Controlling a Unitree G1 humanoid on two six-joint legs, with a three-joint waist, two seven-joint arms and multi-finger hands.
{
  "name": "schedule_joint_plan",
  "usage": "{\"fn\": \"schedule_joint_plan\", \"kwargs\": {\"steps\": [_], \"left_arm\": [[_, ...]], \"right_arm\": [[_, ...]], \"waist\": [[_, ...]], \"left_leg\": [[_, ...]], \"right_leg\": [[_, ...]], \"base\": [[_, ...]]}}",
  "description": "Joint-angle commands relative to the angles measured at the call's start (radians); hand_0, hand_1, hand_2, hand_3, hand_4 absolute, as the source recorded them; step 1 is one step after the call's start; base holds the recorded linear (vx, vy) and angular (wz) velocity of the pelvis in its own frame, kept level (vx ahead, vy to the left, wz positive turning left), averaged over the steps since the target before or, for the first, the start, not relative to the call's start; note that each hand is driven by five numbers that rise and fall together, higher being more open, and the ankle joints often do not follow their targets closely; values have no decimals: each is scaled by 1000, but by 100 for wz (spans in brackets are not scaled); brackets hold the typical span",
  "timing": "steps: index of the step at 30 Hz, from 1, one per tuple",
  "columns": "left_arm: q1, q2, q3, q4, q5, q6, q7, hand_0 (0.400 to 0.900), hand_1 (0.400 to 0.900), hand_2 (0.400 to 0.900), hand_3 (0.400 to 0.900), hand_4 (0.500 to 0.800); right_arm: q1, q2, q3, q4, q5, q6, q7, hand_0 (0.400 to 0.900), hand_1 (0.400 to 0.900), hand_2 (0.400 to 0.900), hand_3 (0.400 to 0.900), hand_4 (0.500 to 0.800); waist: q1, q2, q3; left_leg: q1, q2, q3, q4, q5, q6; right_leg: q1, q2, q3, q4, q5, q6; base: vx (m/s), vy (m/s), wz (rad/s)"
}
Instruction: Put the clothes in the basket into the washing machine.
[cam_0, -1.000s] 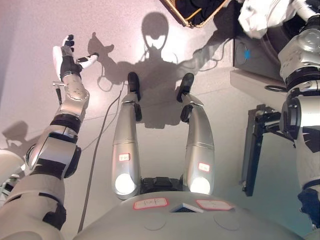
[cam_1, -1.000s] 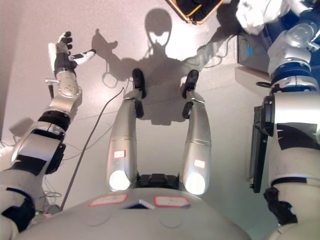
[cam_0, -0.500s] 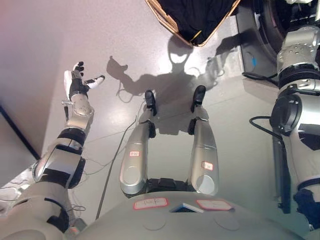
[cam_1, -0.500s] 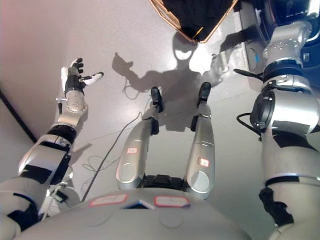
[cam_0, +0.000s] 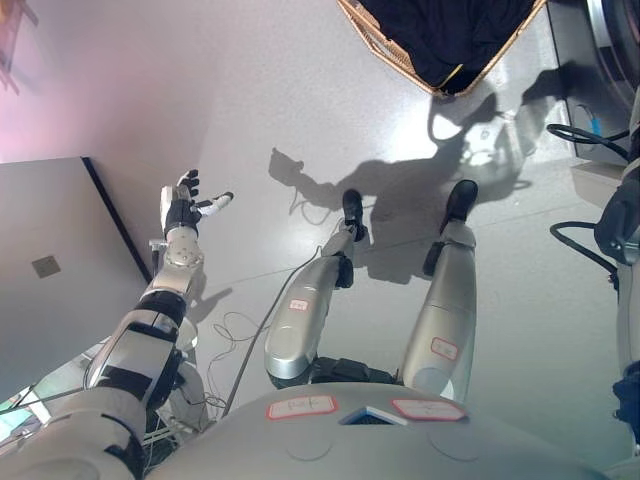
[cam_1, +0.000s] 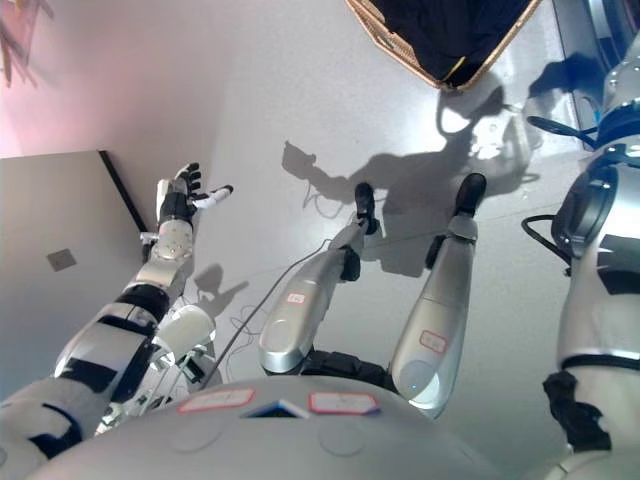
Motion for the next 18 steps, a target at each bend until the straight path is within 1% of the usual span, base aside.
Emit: {"fn": "schedule_joint_plan", "kwargs": {"steps": [1,8,18], "left_arm": [[25,27,35,35,-39,-43,16,900,900,900,900,800],[12,13,24,43,-43,-48,6,900,900,900,900,800],[-7,-13,24,78,-39,-39,10,900,900,900,900,800]], "right_arm": [[-63,-98,141,-47,-84,-77,36,900,900,900,900,800],[-65,-100,158,-15,-51,-56,81,900,900,900,900,800],[-22,-66,179,0,-71,-15,112,900,900,900,900,800]], "waist": [[-3,34,-96],[-13,19,-126],[-41,12,-150]], "left_leg": [[-51,55,-96,-59,88,-114],[-12,52,-110,-99,91,-120],[8,48,-85,-94,67,-104]], "right_leg": [[74,29,-29,-70,-39,59],[93,50,-27,-88,-44,53],[109,57,-8,-110,-38,52]], "base": [[43,-61,7],[60,-20,-4],[22,28,-11]]}}
